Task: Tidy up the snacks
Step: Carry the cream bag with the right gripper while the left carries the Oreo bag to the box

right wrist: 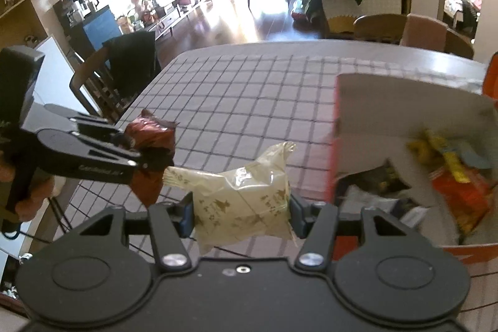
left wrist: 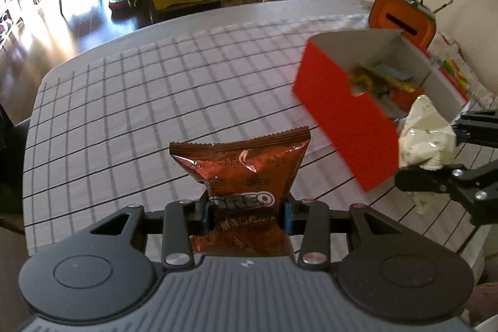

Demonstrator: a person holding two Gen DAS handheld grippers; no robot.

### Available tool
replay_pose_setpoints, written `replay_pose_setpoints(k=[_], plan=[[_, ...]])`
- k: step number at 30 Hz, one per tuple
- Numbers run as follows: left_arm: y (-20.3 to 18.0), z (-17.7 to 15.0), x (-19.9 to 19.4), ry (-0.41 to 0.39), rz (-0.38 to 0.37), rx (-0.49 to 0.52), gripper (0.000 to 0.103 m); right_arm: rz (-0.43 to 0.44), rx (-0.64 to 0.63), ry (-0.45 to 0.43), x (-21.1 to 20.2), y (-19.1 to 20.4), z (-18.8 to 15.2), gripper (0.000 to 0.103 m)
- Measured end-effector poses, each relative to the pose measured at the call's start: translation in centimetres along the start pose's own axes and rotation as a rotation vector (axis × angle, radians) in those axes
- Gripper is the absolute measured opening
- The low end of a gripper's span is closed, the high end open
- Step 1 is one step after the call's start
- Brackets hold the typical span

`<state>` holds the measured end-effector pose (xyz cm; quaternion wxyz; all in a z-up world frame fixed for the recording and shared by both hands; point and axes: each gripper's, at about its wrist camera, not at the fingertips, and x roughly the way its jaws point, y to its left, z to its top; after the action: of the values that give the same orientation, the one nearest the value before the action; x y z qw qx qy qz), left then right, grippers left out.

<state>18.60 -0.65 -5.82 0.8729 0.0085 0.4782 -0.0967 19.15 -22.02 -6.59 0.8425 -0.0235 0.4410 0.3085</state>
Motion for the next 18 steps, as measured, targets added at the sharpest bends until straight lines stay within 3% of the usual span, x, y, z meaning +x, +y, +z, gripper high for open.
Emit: replay_pose_setpoints(k=[18], plan=[[-12.9, 6.2, 1.6, -0.038, 0.010, 0.042, 0.040, -0.118, -0.004, -0.028, -3.6, -9.4, 0.7, 0.056]])
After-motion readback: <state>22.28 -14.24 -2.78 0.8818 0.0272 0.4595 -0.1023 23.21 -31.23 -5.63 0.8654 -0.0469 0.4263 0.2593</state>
